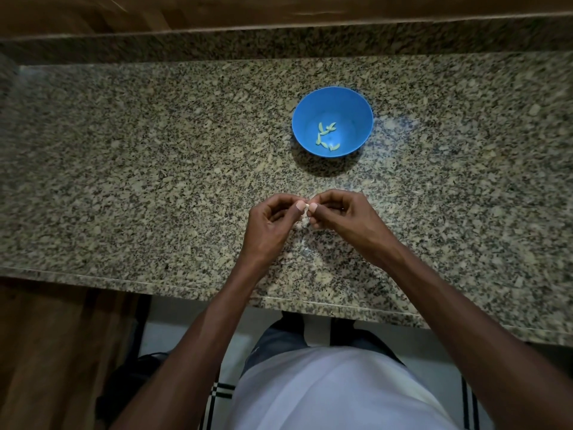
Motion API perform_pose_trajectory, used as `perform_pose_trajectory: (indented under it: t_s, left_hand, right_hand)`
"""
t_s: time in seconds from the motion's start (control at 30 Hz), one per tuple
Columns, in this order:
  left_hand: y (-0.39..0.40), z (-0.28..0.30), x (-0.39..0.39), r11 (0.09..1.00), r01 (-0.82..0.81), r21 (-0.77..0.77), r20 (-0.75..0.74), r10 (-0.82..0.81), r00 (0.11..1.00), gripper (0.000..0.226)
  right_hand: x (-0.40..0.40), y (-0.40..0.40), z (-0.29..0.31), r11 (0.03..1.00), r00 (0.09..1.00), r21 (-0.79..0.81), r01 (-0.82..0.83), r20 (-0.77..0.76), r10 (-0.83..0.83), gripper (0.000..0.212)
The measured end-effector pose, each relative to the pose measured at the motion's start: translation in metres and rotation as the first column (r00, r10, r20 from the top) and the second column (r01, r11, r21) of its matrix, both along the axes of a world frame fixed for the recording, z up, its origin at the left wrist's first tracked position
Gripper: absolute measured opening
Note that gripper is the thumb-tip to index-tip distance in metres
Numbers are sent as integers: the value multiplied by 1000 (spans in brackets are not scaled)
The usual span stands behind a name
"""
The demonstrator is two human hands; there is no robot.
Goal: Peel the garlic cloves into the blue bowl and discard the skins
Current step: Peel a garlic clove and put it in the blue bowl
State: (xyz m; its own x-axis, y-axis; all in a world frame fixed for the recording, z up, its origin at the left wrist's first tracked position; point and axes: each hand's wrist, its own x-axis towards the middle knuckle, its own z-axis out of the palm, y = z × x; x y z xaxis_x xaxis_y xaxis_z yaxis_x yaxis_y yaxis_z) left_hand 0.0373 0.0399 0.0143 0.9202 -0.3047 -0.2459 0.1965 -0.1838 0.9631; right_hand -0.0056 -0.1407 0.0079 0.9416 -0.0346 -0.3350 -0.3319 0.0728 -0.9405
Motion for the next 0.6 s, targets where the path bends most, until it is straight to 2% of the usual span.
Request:
perform_pose_trajectory:
  t_s: [0.1, 0.2, 0.37, 0.5, 0.6]
  left_hand:
    - [1, -1, -2, 1000, -11, 0, -9, 11, 1000, 9]
    - [3, -3, -4, 1000, -14, -9, -32, 13, 999, 8]
    - [3, -6, -7, 1000, 3, -2, -41, -3, 999, 6]
    - [3, -8, -7, 1000, 8, -6, -46, -8, 999, 8]
    - [2, -7, -6, 1000, 15, -1, -36, -15, 999, 8]
  right_hand:
    - [2, 3, -1, 982, 996, -180, -55, 59, 67, 14]
    - [2, 3, -2, 941, 977, -294, -167, 77, 198, 9]
    - [1, 3, 2, 877, 945, -396, -270, 64, 320, 13]
    - [3, 5, 3, 865, 945, -417, -279, 42, 325, 24]
    - [5, 6, 1, 858, 946, -441, -263, 57, 319, 25]
